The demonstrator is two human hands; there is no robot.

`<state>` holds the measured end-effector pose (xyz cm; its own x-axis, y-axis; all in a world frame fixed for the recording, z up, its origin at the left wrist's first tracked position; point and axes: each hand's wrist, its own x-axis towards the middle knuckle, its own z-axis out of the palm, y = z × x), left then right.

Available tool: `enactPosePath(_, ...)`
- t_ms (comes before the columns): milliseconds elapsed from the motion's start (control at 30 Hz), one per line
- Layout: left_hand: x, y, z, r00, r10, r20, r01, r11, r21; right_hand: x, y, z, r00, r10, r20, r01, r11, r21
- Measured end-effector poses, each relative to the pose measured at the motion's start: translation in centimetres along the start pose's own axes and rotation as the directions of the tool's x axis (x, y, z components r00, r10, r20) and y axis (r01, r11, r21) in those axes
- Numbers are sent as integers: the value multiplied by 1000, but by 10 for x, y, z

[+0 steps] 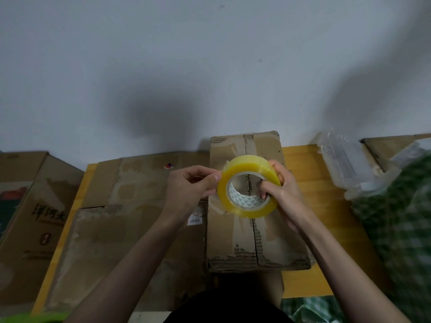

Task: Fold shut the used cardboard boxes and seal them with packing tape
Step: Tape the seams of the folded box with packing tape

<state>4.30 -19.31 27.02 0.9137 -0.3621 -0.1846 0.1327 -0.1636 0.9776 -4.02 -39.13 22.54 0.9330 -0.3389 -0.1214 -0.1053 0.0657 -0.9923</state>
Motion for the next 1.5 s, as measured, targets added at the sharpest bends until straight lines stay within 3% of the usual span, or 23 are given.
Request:
enactPosePath(233, 6, 3, -2, 995, 85, 44, -93, 972, 215, 2, -3, -4, 1000, -11, 27, 12, 999, -42)
enactPosePath(400, 11, 2, -3, 985, 94, 143, -131, 951, 281, 4, -5, -7, 999, -22, 39, 25, 995, -92)
enactPosePath(600, 11, -18, 5, 935, 299, 190, -353, 744, 567, 4, -5, -6, 998, -20, 59, 26, 996, -89)
enactPosePath(767, 9, -26, 8, 881, 416, 224, -460, 645, 610, 5, -3, -4, 998, 13, 58, -7, 995, -100)
enactPosePath(967, 16, -25, 2, 867, 431, 251, -487, 626, 609, 5, -1, 0, 996, 49, 71, -49, 999, -5)
enactPosePath(1200, 22, -13, -10, 772, 480, 416, -631, 500, 593, 8, -6, 0, 980, 137, 146, -154, 982, 105)
enactPosePath(1267, 23, -7, -11, 785, 467, 407, -618, 537, 574, 10, -4, 0, 972, 173, 159, -200, 964, 175)
enactPosePath(1367, 21, -2, -10, 855, 370, 363, -513, 707, 487, 8, -1, -1, 972, 160, 173, -205, 935, 289)
enactPosePath(1500, 13, -3, -11, 928, 251, 274, -316, 922, 225, 2, 7, 0, 977, 155, 146, -205, 875, 438)
